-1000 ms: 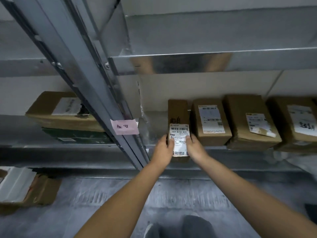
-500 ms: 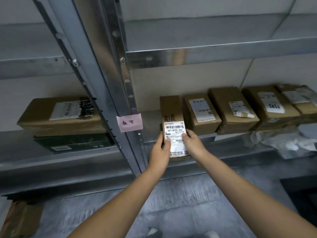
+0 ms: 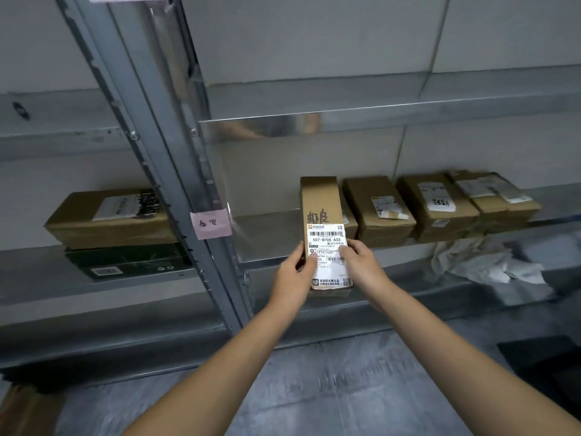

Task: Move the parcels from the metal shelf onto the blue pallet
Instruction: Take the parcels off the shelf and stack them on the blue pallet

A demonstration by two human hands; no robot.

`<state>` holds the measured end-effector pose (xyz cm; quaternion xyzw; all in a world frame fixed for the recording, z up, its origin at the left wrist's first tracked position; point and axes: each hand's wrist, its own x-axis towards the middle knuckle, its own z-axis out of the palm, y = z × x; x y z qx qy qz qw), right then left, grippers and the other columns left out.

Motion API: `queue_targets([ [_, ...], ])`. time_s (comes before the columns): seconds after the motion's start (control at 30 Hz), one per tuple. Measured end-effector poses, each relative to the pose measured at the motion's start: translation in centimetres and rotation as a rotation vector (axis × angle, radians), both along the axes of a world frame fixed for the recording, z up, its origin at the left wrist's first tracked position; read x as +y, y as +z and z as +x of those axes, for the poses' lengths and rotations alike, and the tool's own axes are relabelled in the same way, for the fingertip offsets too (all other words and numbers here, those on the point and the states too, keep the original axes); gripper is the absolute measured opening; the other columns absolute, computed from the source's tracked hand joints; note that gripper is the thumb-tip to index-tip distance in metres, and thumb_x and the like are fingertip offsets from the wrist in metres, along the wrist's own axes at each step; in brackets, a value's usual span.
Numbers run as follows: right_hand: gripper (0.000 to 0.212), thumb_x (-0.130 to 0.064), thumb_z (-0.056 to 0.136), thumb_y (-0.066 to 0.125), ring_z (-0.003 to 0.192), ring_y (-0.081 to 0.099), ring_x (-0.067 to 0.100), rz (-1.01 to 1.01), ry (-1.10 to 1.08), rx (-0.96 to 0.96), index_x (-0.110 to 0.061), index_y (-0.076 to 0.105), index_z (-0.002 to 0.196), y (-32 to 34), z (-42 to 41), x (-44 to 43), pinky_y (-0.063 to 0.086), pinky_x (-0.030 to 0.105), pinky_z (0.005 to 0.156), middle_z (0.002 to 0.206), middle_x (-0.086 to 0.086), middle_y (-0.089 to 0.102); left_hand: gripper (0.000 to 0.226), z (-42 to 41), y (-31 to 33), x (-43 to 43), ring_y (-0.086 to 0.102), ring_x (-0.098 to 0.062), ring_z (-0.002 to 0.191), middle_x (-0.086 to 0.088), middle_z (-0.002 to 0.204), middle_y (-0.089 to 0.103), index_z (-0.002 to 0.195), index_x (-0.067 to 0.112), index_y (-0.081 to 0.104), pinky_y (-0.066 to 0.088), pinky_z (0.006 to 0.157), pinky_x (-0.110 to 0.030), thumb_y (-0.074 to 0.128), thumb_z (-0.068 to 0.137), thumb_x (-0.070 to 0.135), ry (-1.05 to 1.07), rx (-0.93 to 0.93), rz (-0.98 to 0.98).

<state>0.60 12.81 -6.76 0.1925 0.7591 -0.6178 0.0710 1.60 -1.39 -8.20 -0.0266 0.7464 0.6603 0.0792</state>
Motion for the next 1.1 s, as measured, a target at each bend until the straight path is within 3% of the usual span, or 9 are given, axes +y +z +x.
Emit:
queue_targets([
  [0.07,0.037,-0.027,0.099,0.044,0.09,0.069,0.022,-0.003,-0.019,0.019,-0.017,0.044,0.135,0.6,1.0,2.5,0.057,0.045,0.082,0.107,0.004,0.068,0.043,0.8,0.7,2.5,0.063,0.012,0.093,0.012,0.12,0.065,0.142,0.025,0.048,0.047,0.064,-0.004,0.051,0.099,0.024,-0.033,0.025,-0.012],
  [0.17,0.037,-0.027,0.099,0.043,0.089,0.069,0.02,0.008,-0.067,0.045,-0.018,0.045,0.135,1.3,2.9,7.2,0.058,0.041,0.076,0.108,0.004,0.068,0.044,2.2,1.6,7.1,0.062,-0.003,0.107,0.008,0.126,0.064,0.144,0.03,0.045,0.05,0.072,-0.011,0.05,0.1,0.029,-0.112,0.055,-0.072],
  [0.27,0.035,-0.027,0.099,0.044,0.09,0.069,0.021,0.015,-0.138,0.071,-0.018,0.048,0.132,1.9,4.9,12.2,0.057,0.044,0.081,0.108,0.003,0.069,0.044,3.1,2.3,12.0,0.064,-0.006,0.104,0.007,0.124,0.065,0.143,0.032,0.044,0.052,0.067,-0.01,0.05,0.1,0.028,-0.172,0.063,-0.061],
  [0.43,0.036,-0.028,0.1,0.042,0.099,0.066,0.022,0.097,-0.247,0.128,-0.016,0.048,0.133,2.5,8.4,21.0,0.053,0.042,0.088,0.115,0.004,0.066,0.04,4.5,3.1,21.1,0.065,-0.007,0.105,0.008,0.121,0.067,0.138,0.032,0.05,0.056,0.087,-0.028,0.051,0.099,0.024,-0.314,0.114,-0.032],
  [0.67,0.034,-0.025,0.1,0.043,0.101,0.064,0.019,0.092,-0.462,0.137,-0.014,0.049,0.131,2.5,13.9,31.5,0.053,0.04,0.09,0.119,0.005,0.065,0.036,7.0,3.0,32.6,0.069,0.001,0.089,0.012,0.109,0.071,0.132,0.03,0.057,0.051,0.065,-0.011,0.053,0.098,0.021,-0.501,0.132,0.009],
  [0.8,0.035,-0.024,0.101,0.043,0.097,0.062,0.014,0.119,-0.603,0.131,-0.014,0.051,0.133,2.0,16.6,36.9,0.049,0.022,0.07,0.121,0.003,0.064,0.036,8.2,2.4,39.0,0.068,0.003,0.089,0.012,0.107,0.071,0.13,0.029,0.059,0.05,0.067,-0.01,0.053,0.097,0.019,-0.61,0.116,0.027],
  [1.1,0.036,-0.03,0.101,0.042,0.096,0.065,0.014,0.171,-0.871,0.082,-0.017,0.048,0.134,1.8,19.0,50.1,0.054,0.033,0.083,0.114,-0.002,0.065,0.029,7.9,1.5,54.7,0.068,0.0,0.093,0.013,0.105,0.072,0.121,0.037,0.062,0.054,0.076,-0.02,0.055,0.096,0.024,-0.866,0.087,0.095],
])
